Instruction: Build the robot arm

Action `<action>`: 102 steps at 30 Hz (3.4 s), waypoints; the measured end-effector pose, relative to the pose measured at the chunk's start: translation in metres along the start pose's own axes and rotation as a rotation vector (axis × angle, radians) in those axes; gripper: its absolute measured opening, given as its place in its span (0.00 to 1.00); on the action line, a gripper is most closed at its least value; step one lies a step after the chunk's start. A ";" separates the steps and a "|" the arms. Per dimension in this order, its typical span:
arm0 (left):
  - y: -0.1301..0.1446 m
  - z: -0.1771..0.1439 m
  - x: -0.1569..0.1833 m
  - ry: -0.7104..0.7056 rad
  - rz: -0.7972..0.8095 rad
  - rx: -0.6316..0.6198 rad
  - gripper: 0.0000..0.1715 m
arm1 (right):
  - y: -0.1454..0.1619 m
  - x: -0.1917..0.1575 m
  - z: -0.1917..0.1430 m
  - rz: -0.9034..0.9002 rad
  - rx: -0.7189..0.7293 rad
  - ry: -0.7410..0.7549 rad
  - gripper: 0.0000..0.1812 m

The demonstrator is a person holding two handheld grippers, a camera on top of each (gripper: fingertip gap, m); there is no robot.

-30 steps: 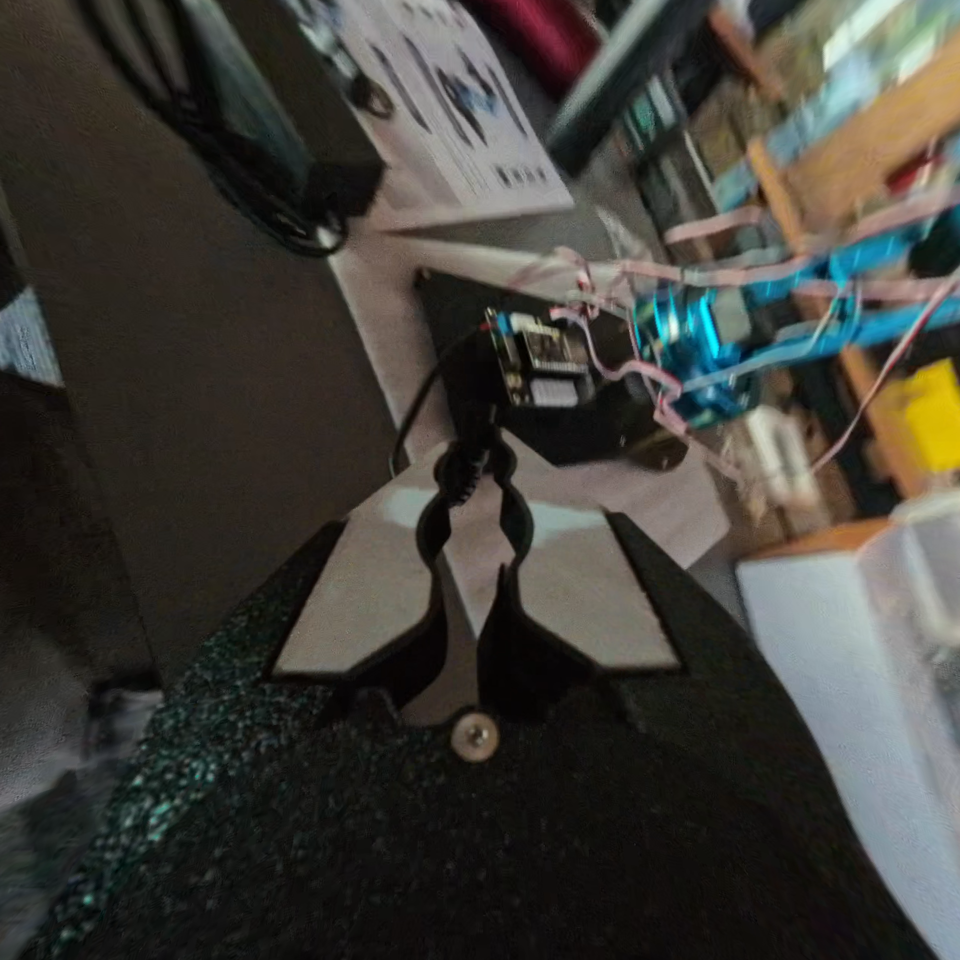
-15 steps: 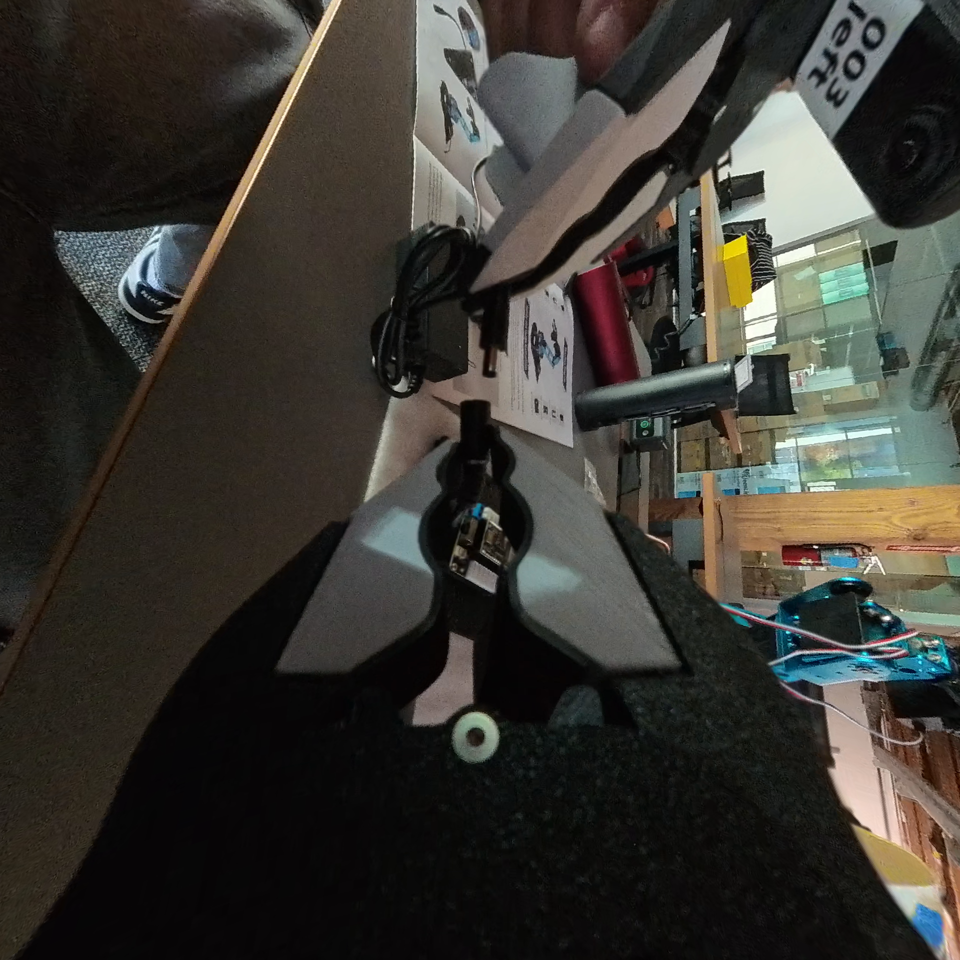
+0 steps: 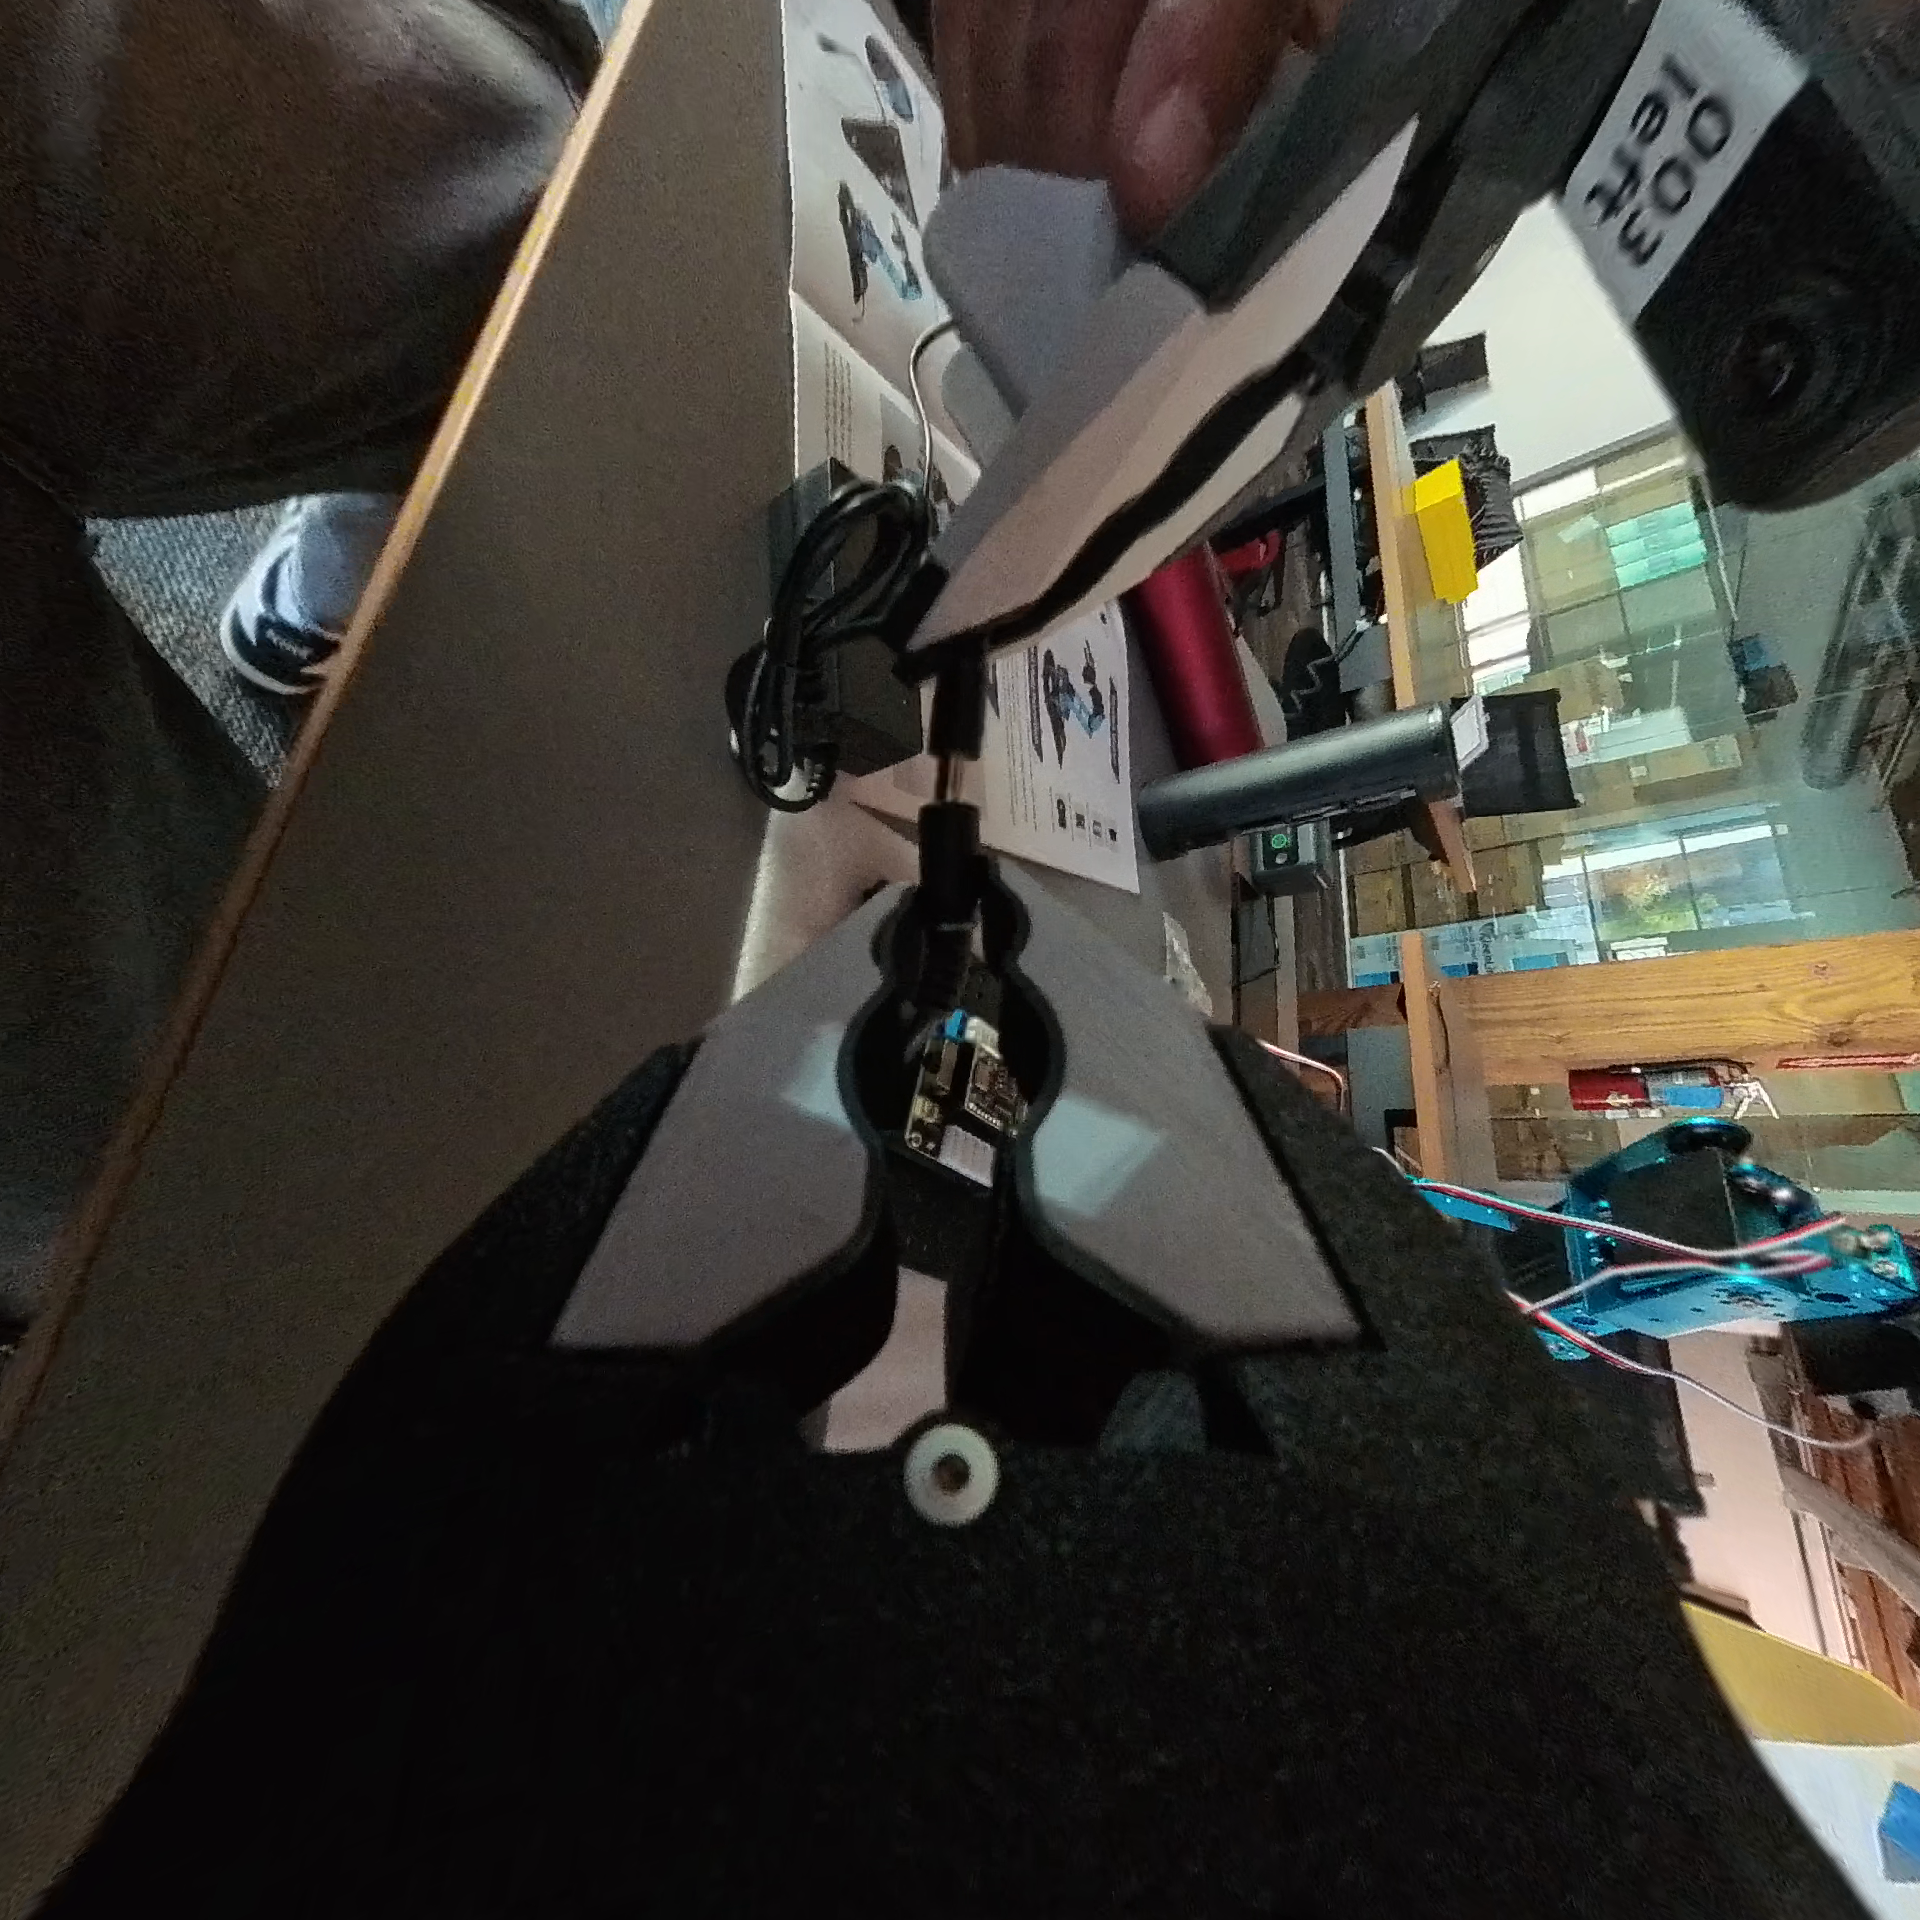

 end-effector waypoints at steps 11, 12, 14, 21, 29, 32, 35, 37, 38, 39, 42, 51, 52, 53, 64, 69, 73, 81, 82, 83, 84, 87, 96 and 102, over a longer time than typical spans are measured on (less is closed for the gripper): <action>-0.003 0.011 -0.001 -0.004 0.000 -0.003 0.03 | 0.003 -0.003 0.001 0.141 0.037 -0.023 0.04; -0.003 0.011 -0.001 0.002 0.000 0.004 0.03 | 0.003 -0.003 0.000 0.157 0.044 -0.031 0.04; -0.001 0.012 0.000 -0.003 0.013 0.009 0.04 | 0.004 -0.004 -0.001 0.184 0.064 -0.048 0.05; 0.001 0.014 0.001 -0.024 0.044 -0.001 0.04 | 0.013 -0.004 0.006 0.232 0.038 -0.155 0.04; 0.006 0.025 0.003 -0.043 0.133 0.065 0.05 | 0.021 -0.007 0.000 0.308 0.035 -0.196 0.05; 0.026 0.019 0.004 -0.133 0.244 0.102 0.30 | 0.038 -0.019 -0.006 0.240 -0.074 -0.220 0.05; 0.070 -0.015 -0.002 -0.319 0.314 0.195 0.28 | 0.063 -0.031 -0.012 0.303 -0.175 -0.249 0.05; 0.107 -0.042 -0.008 -0.386 0.258 0.256 0.28 | 0.078 -0.040 -0.014 0.380 -0.225 -0.277 0.07; 0.126 -0.055 -0.011 -0.412 0.217 0.283 0.28 | 0.084 -0.046 -0.013 0.435 -0.243 -0.312 0.09; 0.144 -0.069 -0.015 -0.445 0.181 0.303 0.28 | 0.089 -0.050 -0.013 0.490 -0.263 -0.339 0.10; 0.189 -0.110 -0.026 -0.552 0.131 0.357 0.28 | 0.094 -0.056 -0.016 0.681 -0.239 -0.420 0.18; 0.183 -0.162 -0.092 -0.599 0.292 0.216 0.27 | 0.039 0.021 0.016 0.829 -0.083 -0.389 0.28; 0.172 -0.153 -0.105 -0.576 0.325 0.158 0.27 | 0.025 0.023 0.039 0.787 -0.065 -0.411 0.30; 0.161 -0.143 -0.116 -0.541 0.356 0.109 0.27 | 0.012 0.024 0.064 0.731 -0.060 -0.431 0.32; 0.131 -0.093 -0.159 -0.518 0.427 -0.090 0.06 | -0.012 -0.008 0.209 0.478 -0.142 -0.830 0.44; 0.145 -0.107 -0.116 -0.819 0.680 -0.004 0.06 | -0.012 -0.021 0.215 0.342 -0.195 -0.779 0.29; 0.168 -0.097 -0.091 -0.990 0.850 -0.104 0.07 | -0.004 -0.003 0.214 0.505 -0.101 -0.696 0.29; 0.167 -0.083 -0.075 -1.170 0.899 -0.130 0.07 | -0.003 0.007 0.205 0.631 -0.008 -0.731 0.29; 0.167 -0.081 -0.076 -1.168 0.894 -0.146 0.07 | -0.003 0.006 0.206 0.624 -0.014 -0.725 0.29; 0.167 -0.080 -0.078 -1.170 0.887 -0.162 0.07 | -0.004 0.005 0.207 0.614 -0.026 -0.724 0.29; 0.166 -0.079 -0.080 -1.181 0.880 -0.180 0.07 | -0.004 0.003 0.208 0.603 -0.037 -0.724 0.29; 0.166 -0.078 -0.087 -1.202 0.858 -0.228 0.07 | -0.004 -0.001 0.211 0.597 -0.080 -0.706 0.29; 0.170 -0.076 -0.096 -0.997 0.692 -0.169 0.07 | 0.001 -0.007 0.215 0.581 -0.127 -0.691 0.29; 0.166 -0.113 -0.093 -0.365 0.231 0.072 0.06 | -0.009 -0.002 0.206 0.362 -0.054 -0.504 0.29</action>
Point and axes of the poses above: each gripper's, where its closed fingertips meet, z out along the fingers, y out of its underside, x = y × z across the jaws, the point moved 8 cm from there along -z, back along the fingers, and after that the axes turned 5 degrees about y, right-handed, at the moved point
